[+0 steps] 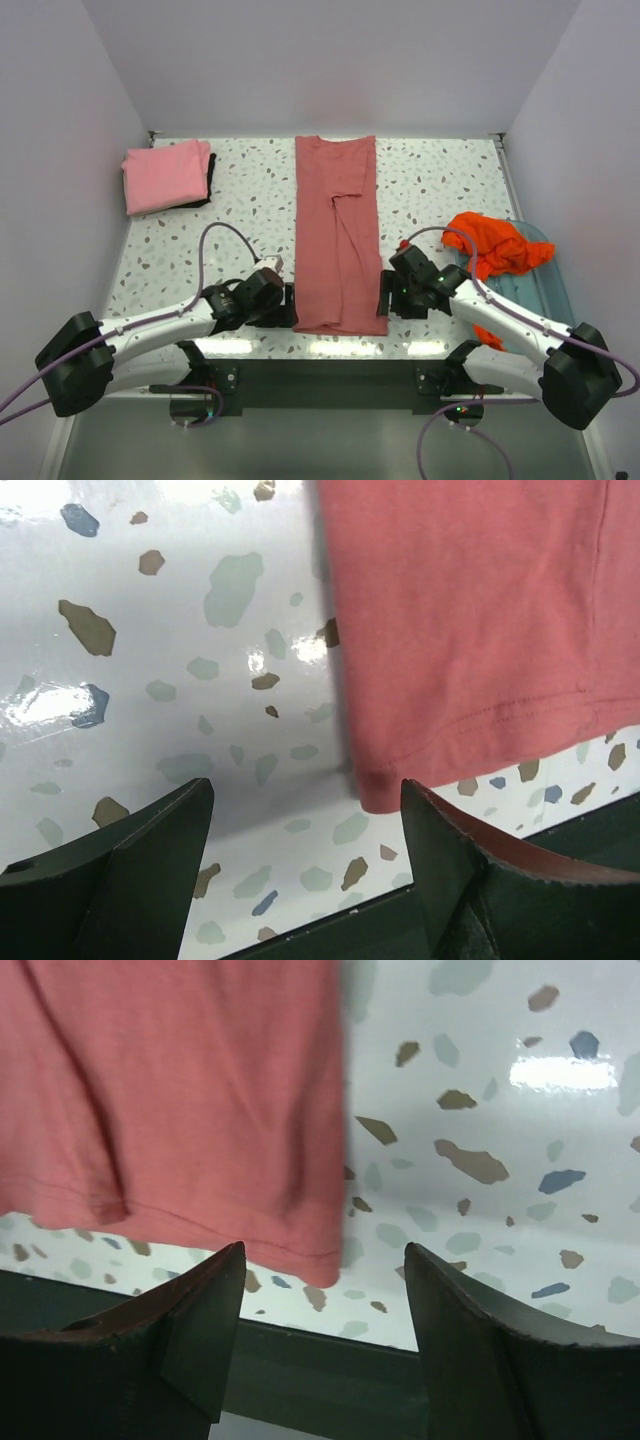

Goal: Fold and stack the t-shirts
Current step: Fold the tshirt

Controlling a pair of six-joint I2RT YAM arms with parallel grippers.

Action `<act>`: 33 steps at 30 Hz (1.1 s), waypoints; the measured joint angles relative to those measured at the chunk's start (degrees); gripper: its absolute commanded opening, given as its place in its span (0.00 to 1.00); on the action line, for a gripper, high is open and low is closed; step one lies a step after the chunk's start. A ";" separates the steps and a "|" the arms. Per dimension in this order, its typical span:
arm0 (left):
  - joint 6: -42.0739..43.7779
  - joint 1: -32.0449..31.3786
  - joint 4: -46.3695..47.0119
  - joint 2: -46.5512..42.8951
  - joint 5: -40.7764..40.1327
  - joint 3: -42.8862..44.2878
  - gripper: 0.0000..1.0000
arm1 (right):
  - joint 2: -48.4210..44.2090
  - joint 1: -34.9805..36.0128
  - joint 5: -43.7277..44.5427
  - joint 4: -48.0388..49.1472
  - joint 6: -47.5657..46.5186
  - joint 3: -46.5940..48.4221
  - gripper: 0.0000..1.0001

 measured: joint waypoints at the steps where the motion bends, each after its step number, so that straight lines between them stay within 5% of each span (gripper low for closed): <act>1: -0.17 0.00 0.50 0.07 -0.48 -0.52 0.80 | -0.94 0.15 0.72 0.33 0.37 -1.64 0.66; 15: -1.44 0.00 10.25 -5.73 -7.72 -7.74 0.79 | -5.79 2.01 5.07 8.20 2.14 -9.79 0.65; 33: -1.62 -1.42 18.01 -6.08 -4.85 -10.95 0.71 | -9.64 4.76 4.85 11.52 4.61 -14.16 0.57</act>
